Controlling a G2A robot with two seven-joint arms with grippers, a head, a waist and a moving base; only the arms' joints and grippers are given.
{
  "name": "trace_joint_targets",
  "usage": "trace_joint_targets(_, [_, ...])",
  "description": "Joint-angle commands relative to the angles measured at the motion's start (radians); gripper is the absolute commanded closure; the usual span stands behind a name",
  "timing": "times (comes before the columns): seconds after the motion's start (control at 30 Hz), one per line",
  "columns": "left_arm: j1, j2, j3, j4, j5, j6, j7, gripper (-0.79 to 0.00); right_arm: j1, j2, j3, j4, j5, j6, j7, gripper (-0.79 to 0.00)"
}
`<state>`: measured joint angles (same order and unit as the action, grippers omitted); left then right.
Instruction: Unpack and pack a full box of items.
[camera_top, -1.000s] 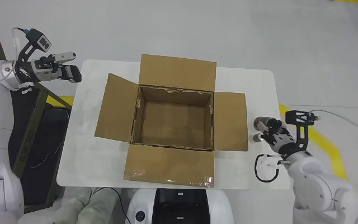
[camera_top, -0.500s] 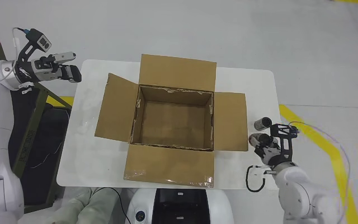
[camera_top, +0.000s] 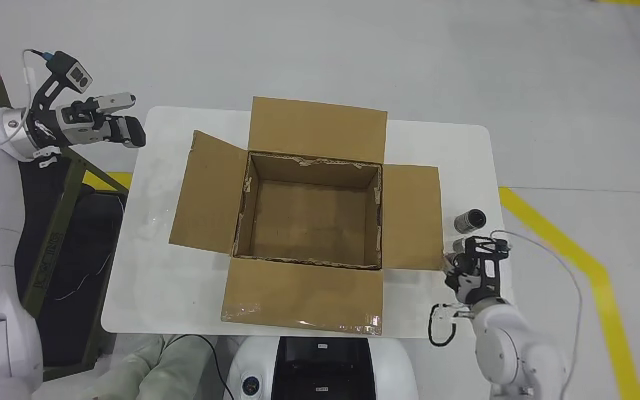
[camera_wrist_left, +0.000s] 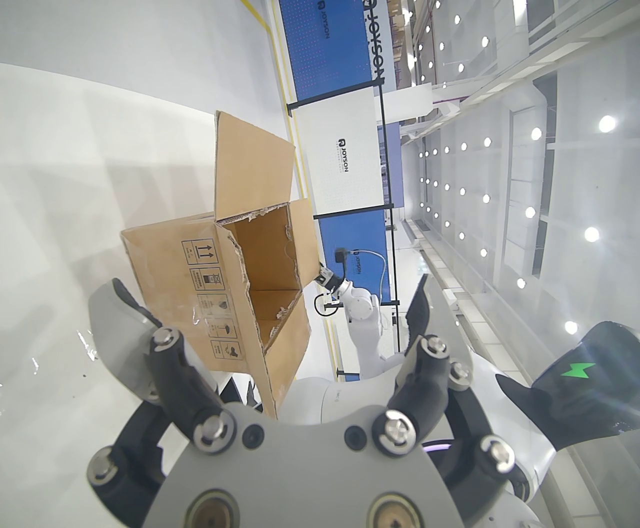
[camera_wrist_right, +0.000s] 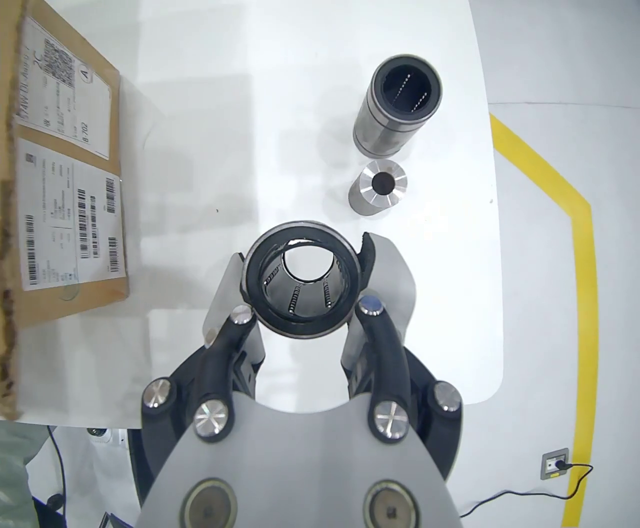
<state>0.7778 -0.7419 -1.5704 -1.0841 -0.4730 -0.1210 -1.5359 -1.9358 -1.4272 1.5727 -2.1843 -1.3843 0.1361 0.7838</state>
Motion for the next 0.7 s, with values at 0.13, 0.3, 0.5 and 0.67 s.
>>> trace_joint_targets(0.13, [0.000,0.000,0.000,0.000,0.000,0.000,0.000,-0.785,0.007,0.001,0.001,0.047,-0.010,0.037,0.001,0.000])
trace_joint_targets(0.3, [0.000,0.000,0.000,0.000,0.000,0.000,0.000,-0.785,0.027,0.001,0.021,0.103,0.026,0.057,-0.011,0.000])
trace_joint_targets(0.5, [0.000,0.000,0.000,0.000,0.000,0.000,0.000,-0.785,0.055,0.002,0.033,0.151,0.077,0.060,-0.030,0.000])
trace_joint_targets(0.67, [0.000,0.000,0.000,0.000,0.000,0.000,0.000,-0.785,0.075,0.004,0.034,0.167,0.085,0.054,-0.033,0.000])
